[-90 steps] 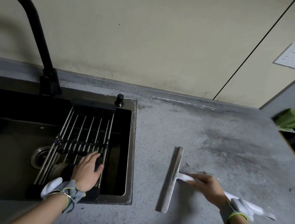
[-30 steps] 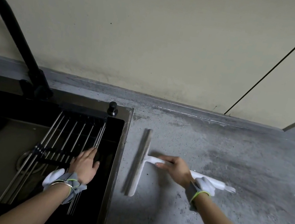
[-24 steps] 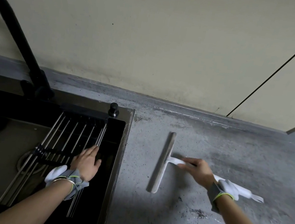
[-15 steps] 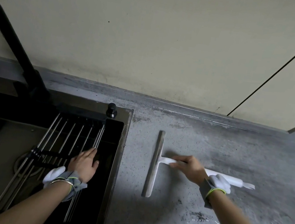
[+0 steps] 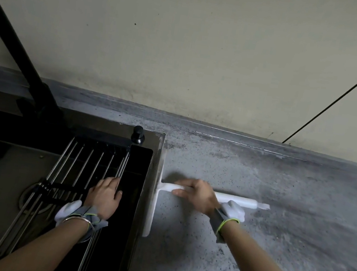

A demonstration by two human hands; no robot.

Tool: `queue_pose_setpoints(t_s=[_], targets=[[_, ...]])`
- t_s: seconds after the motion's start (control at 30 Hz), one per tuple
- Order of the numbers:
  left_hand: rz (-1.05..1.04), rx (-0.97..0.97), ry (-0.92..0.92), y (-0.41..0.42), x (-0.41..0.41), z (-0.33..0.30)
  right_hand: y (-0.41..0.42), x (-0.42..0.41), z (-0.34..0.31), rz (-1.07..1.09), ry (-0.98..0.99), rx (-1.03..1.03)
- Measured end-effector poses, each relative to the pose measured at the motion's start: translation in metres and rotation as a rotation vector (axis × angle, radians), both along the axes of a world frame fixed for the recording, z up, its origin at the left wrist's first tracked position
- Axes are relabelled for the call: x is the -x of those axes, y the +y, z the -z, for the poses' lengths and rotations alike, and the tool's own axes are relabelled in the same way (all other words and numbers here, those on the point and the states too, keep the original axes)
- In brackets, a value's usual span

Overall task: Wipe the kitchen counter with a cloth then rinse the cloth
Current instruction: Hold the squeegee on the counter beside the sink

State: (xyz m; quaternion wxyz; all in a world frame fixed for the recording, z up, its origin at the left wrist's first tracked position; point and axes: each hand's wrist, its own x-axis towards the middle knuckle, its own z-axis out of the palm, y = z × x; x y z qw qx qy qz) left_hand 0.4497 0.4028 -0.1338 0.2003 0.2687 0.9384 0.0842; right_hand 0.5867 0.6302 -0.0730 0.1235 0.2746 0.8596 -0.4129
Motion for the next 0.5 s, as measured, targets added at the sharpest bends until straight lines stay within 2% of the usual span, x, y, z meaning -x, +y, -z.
queue_pose_setpoints(t_s=[0.3,0.5], targets=[[0.014,-0.018,-0.024,0.011,0.013,0.000,0.092,-0.042,-0.008,0.327,0.033,-0.007],[0.015,0.018,-0.002,0.014,0.017,-0.001,0.110,-0.049,0.002,0.298,0.000,-0.075]])
